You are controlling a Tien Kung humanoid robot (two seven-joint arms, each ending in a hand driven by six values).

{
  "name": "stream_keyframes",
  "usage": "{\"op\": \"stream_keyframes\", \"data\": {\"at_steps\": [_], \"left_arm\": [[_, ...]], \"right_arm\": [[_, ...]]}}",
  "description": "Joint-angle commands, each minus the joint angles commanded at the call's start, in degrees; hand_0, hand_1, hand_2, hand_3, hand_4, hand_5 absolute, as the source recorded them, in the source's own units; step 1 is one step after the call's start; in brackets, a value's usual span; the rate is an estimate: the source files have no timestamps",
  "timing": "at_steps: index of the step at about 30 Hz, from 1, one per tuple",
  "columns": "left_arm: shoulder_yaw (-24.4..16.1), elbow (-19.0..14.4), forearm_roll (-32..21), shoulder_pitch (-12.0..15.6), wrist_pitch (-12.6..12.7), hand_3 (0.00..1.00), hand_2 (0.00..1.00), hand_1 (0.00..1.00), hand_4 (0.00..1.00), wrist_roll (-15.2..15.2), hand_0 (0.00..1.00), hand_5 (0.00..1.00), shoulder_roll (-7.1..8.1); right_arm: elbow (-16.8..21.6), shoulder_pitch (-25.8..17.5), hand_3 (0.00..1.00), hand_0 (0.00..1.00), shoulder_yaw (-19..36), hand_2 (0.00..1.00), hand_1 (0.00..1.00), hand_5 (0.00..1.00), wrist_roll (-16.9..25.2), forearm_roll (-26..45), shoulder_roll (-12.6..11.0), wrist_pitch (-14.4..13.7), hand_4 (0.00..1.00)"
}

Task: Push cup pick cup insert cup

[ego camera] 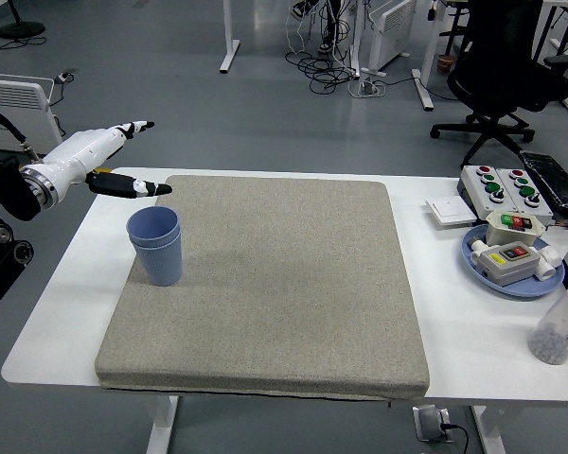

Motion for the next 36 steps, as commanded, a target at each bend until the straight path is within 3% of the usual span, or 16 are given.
{"op": "stream_keyframes", "data": {"at_steps": [1, 3, 6, 7, 10, 11, 12, 13, 17, 18, 19, 20, 26, 29, 33, 36], "left_arm": [[-0.15, -0.50, -2.23, 0.35, 2.23, 0.920, 0.863, 0.821, 0.783, 1.08, 0.762, 0.760, -0.14], [-1.11, -1.62, -7.36, 1.47, 7.45, 0.920, 0.863, 0.821, 0.783, 2.48, 0.762, 0.760, -0.56], [-3.05, -3.23, -14.19, 3.45, 14.52, 0.920, 0.863, 0.821, 0.783, 2.09, 0.762, 0.760, -1.17], [-4.34, -4.23, -16.80, 4.69, 17.11, 0.740, 0.700, 0.709, 0.641, 1.23, 0.660, 0.889, -1.58], [-7.61, -6.03, -23.88, 7.46, 22.99, 0.740, 0.700, 0.709, 0.641, -1.02, 0.660, 0.889, -2.43], [-8.29, -6.32, -26.48, 7.97, 23.74, 0.740, 0.700, 0.709, 0.641, -1.51, 0.660, 0.889, -2.58], [-9.51, -7.31, -28.72, 9.13, 24.01, 0.740, 0.700, 0.709, 0.641, -2.40, 0.660, 0.889, -3.12], [-11.01, -8.42, -30.95, 10.56, 24.10, 0.744, 0.711, 0.722, 0.630, -3.11, 0.662, 0.970, -3.46], [-14.89, -11.74, -40.39, 14.72, 23.13, 0.744, 0.711, 0.722, 0.630, -5.00, 0.662, 0.970, -4.71], [-16.71, -13.63, -43.37, 16.98, 22.77, 0.744, 0.711, 0.722, 0.630, -6.20, 0.662, 0.970, -5.52], [-18.03, -14.97, -45.60, 18.80, 22.57, 0.783, 0.779, 0.784, 0.633, -6.90, 0.692, 0.998, -6.10], [-18.59, -15.55, -47.83, 19.77, 22.49, 0.783, 0.779, 0.784, 0.633, -7.16, 0.692, 0.998, -6.31], [-26.54, -21.22, -61.95, 28.81, 21.34, 0.793, 0.784, 0.794, 0.640, -8.73, 0.708, 0.998, -13.78], [-27.14, -25.16, -64.08, 33.93, 21.56, 0.793, 0.784, 0.794, 0.640, -13.12, 0.708, 0.998, -17.13], [-22.78, -28.87, -66.06, 41.14, 21.80, 0.803, 0.782, 0.797, 0.655, -18.91, 0.710, 0.998, -16.69], [-20.89, -28.89, -65.40, 44.59, 21.63, 0.803, 0.782, 0.797, 0.655, -20.92, 0.710, 0.998, -16.86]], "right_arm": [[-0.01, 0.00, 0.611, 0.738, 0.01, 0.727, 0.679, 0.400, -0.01, -0.04, 0.00, 0.00, 0.204], [-0.01, -0.03, 0.611, 0.738, -0.08, 0.727, 0.679, 0.400, 0.03, 0.08, 0.01, -0.01, 0.204], [-0.01, -0.11, 0.611, 0.738, -0.24, 0.727, 0.679, 0.400, 0.13, 0.34, 0.03, -0.03, 0.204], [-0.01, -0.14, 0.611, 0.738, -0.36, 0.727, 0.679, 0.400, 0.20, 0.54, 0.01, -0.04, 0.204], [-0.02, -0.16, 0.611, 0.738, -0.48, 0.727, 0.679, 0.400, 0.28, 0.70, 0.01, -0.05, 0.204], [-0.03, -0.16, 0.611, 0.738, -0.49, 0.727, 0.679, 0.400, 0.28, 0.71, 0.01, -0.05, 0.204], [-0.02, -0.20, 0.611, 0.738, -0.46, 0.727, 0.679, 0.400, 0.28, 0.68, 0.02, -0.07, 0.204], [-0.02, -0.23, 0.611, 0.738, -0.44, 0.727, 0.679, 0.400, 0.28, 0.67, 0.03, -0.08, 0.204], [-0.04, -0.28, 0.611, 0.738, -0.30, 0.727, 0.679, 0.400, 0.22, 0.39, 0.04, -0.10, 0.204], [-0.05, -0.35, 0.611, 0.738, -0.25, 0.727, 0.679, 0.400, 0.19, 0.26, 0.05, -0.11, 0.204], [-0.06, -0.40, 0.610, 0.738, -0.23, 0.725, 0.679, 0.399, 0.18, 0.20, 0.05, -0.12, 0.204], [-0.06, -0.43, 0.610, 0.738, -0.22, 0.725, 0.679, 0.399, 0.18, 0.18, 0.05, -0.12, 0.204], [-0.12, -0.65, 0.610, 0.738, -0.09, 0.725, 0.679, 0.399, 0.11, -0.18, 0.00, -0.25, 0.204], [-0.14, -0.69, 0.610, 0.738, -0.01, 0.725, 0.679, 0.399, 0.12, -0.41, -0.05, -0.32, 0.204], [-0.16, -0.57, 0.610, 0.738, 0.06, 0.725, 0.678, 0.400, 0.13, -0.74, -0.24, -0.32, 0.204], [-0.16, -0.35, 0.610, 0.738, -0.06, 0.725, 0.678, 0.400, 0.22, -0.60, -0.38, -0.32, 0.204]]}}
